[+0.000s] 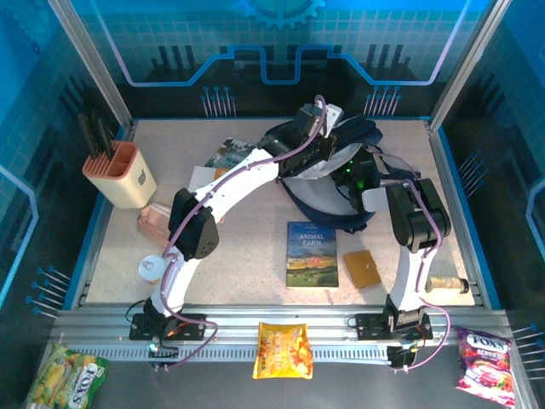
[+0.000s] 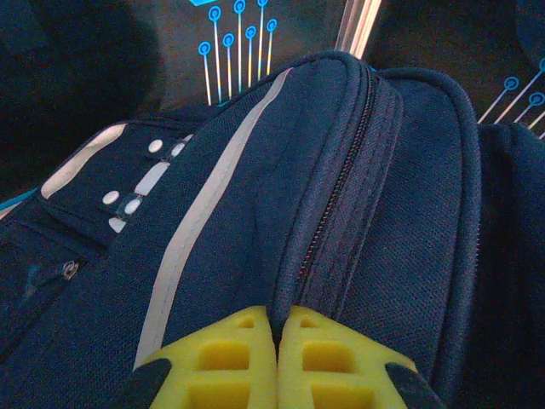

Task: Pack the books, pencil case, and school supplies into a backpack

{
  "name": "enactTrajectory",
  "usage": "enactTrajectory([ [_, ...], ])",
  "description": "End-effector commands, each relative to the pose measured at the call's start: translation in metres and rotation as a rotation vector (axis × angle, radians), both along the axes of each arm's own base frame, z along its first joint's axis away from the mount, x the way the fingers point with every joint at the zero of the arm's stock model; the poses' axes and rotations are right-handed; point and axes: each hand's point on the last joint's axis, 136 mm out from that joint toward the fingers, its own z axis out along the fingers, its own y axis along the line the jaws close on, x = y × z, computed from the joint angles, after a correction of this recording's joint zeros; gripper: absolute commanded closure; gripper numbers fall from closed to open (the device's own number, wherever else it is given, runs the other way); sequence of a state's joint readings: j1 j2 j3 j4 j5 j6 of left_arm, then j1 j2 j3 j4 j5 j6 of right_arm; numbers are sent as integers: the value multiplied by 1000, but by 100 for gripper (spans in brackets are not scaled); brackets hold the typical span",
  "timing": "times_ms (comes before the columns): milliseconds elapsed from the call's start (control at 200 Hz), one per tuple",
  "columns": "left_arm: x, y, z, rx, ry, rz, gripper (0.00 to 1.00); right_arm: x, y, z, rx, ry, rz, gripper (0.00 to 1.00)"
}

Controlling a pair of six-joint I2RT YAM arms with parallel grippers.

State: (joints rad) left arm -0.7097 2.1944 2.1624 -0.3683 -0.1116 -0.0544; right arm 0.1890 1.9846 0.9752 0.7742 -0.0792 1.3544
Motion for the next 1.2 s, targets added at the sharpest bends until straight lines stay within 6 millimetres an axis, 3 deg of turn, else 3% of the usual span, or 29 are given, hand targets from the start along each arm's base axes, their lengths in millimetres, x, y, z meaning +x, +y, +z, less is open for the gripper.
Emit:
enactTrajectory([
  [0,-11,4,100,-176,-166,-2,100,0,8,21,12,-11,26,49],
  [75,-8,5,94,-168,-159,0,100,-20,-2,9,-1,104,-3,38],
  [160,-4,8,86,-154,-141,2,100,-46,-11,15,-53,143,-1,32],
  [190,-3,9,84,-152,-136,2,100,-52,-14,23,-63,132,1,31],
  [240,0,11,79,-148,-122,8,100,-76,-19,13,-81,168,9,30],
  [385,3,12,61,-145,-67,-6,100,-133,-31,12,-135,211,40,31],
  [495,-2,6,43,-124,-25,-42,100,-183,-54,5,-270,303,15,30],
  [635,-11,0,10,-98,68,-88,100,-230,-91,30,-458,321,-56,25],
  [710,-18,-1,-9,-92,138,-102,83,-249,-106,44,-533,345,-81,24],
  [770,-25,2,-22,-89,200,-91,63,-256,-110,60,-574,320,-75,24],
  [925,-46,26,-45,-95,342,0,37,-253,-101,92,-623,243,8,22],
  [1076,-77,64,-72,-107,491,112,31,-241,-70,102,-636,205,161,22],
  [1191,-108,96,-102,-110,622,198,31,-238,-41,94,-670,204,262,22],
])
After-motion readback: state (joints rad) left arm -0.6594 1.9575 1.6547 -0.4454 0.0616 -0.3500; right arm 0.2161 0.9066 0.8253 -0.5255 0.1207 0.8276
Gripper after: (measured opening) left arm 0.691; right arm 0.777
